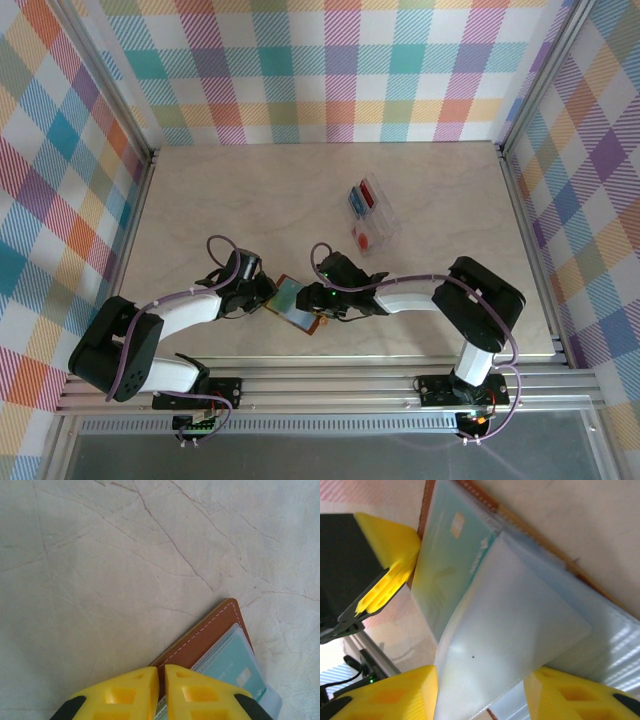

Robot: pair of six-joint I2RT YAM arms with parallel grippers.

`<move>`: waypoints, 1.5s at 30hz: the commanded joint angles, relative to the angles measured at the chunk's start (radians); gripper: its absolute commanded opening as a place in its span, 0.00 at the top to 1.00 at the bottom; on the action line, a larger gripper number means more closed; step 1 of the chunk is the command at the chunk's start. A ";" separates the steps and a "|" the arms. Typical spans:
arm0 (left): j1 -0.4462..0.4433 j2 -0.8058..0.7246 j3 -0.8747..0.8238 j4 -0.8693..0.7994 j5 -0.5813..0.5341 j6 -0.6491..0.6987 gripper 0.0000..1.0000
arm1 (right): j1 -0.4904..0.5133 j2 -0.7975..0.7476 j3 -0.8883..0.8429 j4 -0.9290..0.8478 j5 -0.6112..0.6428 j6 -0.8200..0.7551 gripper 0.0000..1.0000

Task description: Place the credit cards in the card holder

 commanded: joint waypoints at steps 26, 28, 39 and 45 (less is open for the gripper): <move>-0.193 0.042 -0.072 -0.095 -0.121 -0.104 0.85 | -0.094 -0.082 0.022 -0.064 0.031 -0.110 0.93; -0.196 0.040 -0.071 -0.092 -0.117 -0.108 0.84 | -0.095 -0.054 0.037 -0.047 -0.009 -0.115 0.92; -0.203 -0.009 -0.051 -0.174 -0.164 -0.096 0.84 | -0.095 0.070 0.108 0.079 -0.091 -0.108 0.82; -0.196 -0.106 -0.010 -0.338 -0.218 -0.045 0.74 | -0.095 0.124 0.160 0.058 -0.080 -0.128 0.71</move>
